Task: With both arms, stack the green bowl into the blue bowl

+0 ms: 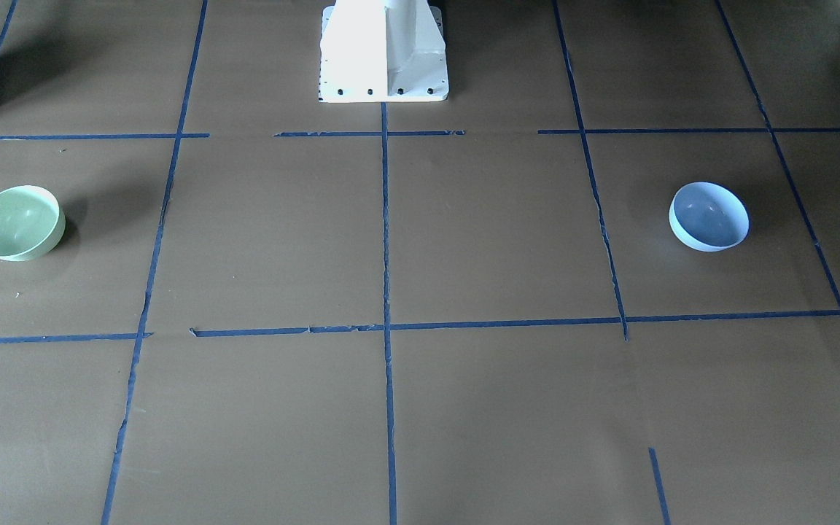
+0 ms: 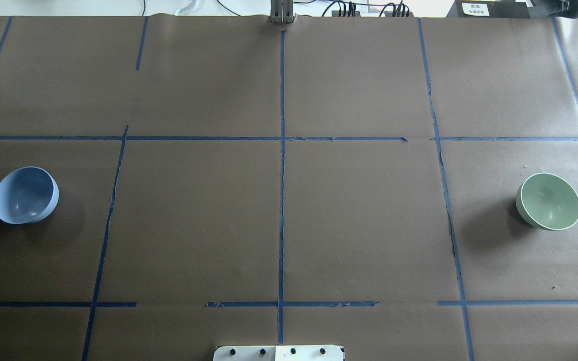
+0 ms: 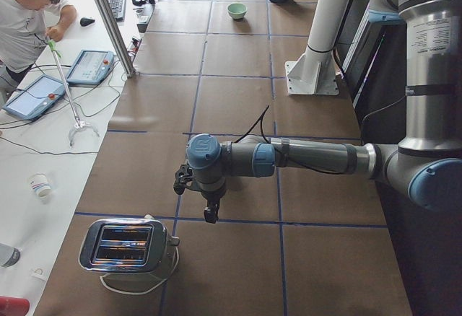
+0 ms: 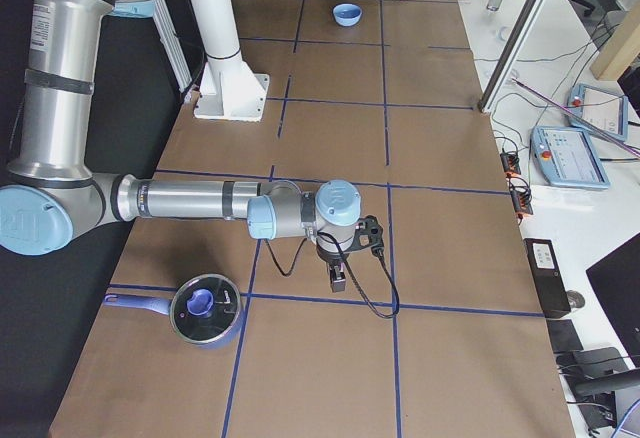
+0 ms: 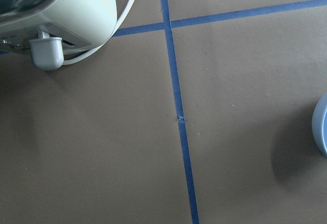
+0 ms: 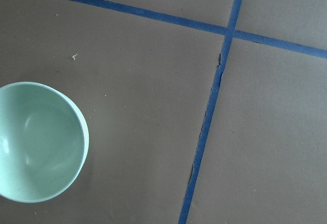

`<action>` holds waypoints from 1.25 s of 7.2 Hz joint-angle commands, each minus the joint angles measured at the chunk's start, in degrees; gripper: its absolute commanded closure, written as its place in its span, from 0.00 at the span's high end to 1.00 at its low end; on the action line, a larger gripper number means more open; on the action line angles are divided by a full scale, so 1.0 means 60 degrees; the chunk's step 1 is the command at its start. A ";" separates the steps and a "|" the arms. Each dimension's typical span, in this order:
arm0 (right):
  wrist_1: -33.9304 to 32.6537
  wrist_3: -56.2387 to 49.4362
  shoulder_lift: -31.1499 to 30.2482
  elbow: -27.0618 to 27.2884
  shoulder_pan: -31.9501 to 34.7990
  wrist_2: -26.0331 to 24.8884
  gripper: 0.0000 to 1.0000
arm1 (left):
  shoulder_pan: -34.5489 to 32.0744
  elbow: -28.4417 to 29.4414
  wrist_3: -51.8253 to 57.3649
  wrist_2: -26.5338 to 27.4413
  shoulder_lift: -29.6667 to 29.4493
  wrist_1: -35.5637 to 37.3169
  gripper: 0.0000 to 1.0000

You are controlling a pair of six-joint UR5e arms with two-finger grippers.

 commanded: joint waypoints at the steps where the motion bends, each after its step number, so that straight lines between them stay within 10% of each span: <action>1: 0.0000 0.0000 0.0027 -0.0001 0.0000 0.0000 1.00 | 0.0088 0.0029 -0.0015 0.0014 -0.0036 -0.0005 1.00; 9: 0.0000 0.0014 0.0188 0.0013 -0.0235 0.0015 1.00 | 0.0713 -0.0249 -0.1664 -0.0222 -0.0799 -0.1986 1.00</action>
